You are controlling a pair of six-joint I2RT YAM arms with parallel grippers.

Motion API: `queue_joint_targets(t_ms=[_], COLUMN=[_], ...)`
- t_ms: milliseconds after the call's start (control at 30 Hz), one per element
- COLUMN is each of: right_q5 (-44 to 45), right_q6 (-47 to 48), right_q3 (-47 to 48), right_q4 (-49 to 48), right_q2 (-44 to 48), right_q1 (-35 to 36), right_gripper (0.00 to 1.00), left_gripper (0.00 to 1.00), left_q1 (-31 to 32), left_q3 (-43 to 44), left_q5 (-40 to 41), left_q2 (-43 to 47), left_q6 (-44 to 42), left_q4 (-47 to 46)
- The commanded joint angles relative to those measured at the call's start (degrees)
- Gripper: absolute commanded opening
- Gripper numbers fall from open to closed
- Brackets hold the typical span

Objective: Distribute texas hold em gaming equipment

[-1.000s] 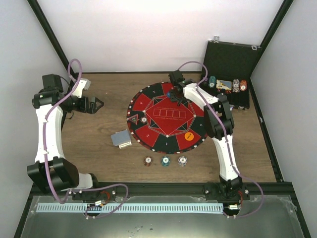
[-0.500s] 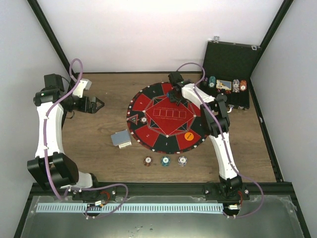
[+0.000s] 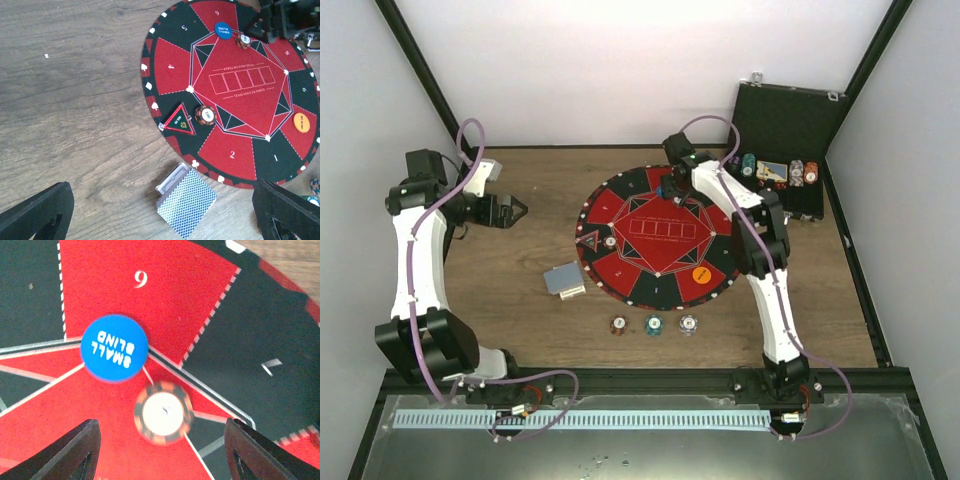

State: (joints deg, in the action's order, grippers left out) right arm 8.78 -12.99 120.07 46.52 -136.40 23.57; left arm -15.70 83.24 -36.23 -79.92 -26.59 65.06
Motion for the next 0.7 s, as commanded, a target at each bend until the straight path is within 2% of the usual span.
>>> queue_joint_targets(t_ms=[0, 100, 300, 467, 667], right_q5=[1.45, 2.86, 3.17, 2.65, 0.88], right_q6=[-1.04, -2.58, -8.6, -14.1, -17.36], right_q3=[-7.58, -18.73, -35.58, -39.6, -41.72], right_q4=[0.8, -1.95, -5.97, -4.22, -4.44], right_q2=[13.51, 22.23, 34.84, 34.46, 31.14], right_q1=[3.94, 9.7, 28.08, 38.86, 44.51], right_gripper=[0.7, 0.73, 0.88, 0.9, 0.91], left_gripper=[1.0, 1.0, 1.0, 1.0, 1.0], left_q1=[-0.91, -0.99, -1.01, -1.02, -1.0], left_q3=[-0.57, -1.48, -3.56, -4.23, -5.01], left_q5=[-1.52, -1.29, 0.72, 1.25, 0.38], left_q2=[-0.58, 0.06, 1.79, 2.61, 4.25], left_q6=[2.44, 3.43, 4.39, 5.43, 5.69], left_q4=[-1.27, -2.29, -3.46, -3.7, -3.58])
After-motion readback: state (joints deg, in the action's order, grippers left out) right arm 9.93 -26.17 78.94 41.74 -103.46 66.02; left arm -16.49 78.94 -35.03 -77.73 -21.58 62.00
